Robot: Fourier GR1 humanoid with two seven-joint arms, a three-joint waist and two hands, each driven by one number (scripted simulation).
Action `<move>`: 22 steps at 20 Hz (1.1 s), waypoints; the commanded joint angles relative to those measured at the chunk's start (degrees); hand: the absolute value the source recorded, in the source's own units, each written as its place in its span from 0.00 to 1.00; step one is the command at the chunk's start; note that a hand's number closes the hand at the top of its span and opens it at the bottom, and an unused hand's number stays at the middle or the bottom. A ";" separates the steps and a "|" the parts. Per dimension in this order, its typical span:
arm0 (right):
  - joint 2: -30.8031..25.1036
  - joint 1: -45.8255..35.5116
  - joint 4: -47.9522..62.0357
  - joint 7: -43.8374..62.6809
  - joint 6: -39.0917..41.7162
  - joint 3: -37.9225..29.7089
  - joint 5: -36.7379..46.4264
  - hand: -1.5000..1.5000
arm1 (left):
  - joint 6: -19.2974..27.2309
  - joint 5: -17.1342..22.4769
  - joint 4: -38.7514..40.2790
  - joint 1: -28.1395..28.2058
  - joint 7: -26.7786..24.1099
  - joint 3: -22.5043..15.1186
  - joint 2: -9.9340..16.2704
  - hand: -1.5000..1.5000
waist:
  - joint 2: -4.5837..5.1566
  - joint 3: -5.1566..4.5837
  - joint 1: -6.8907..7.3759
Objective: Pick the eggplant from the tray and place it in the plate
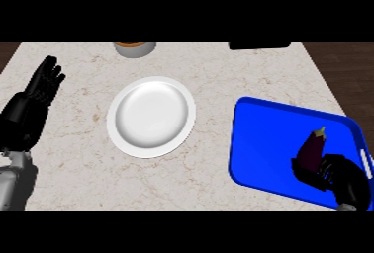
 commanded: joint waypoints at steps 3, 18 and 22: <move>8.95 -1.38 -14.87 8.84 -7.62 8.44 11.59 1.00 | -0.89 0.59 0.22 1.12 -0.39 -0.31 -0.33 0.50 | 0.28 0.61 1.30; 25.01 -24.32 -27.60 51.56 12.41 30.12 43.61 1.00 | -0.58 -0.76 0.88 -4.85 0.30 -3.69 -2.83 0.50 | 2.43 1.48 5.35; 25.06 -35.52 -19.50 56.02 11.18 26.68 37.52 1.00 | -1.02 -0.94 -0.55 -4.44 -0.50 -4.98 -3.79 0.50 | 2.93 1.57 8.07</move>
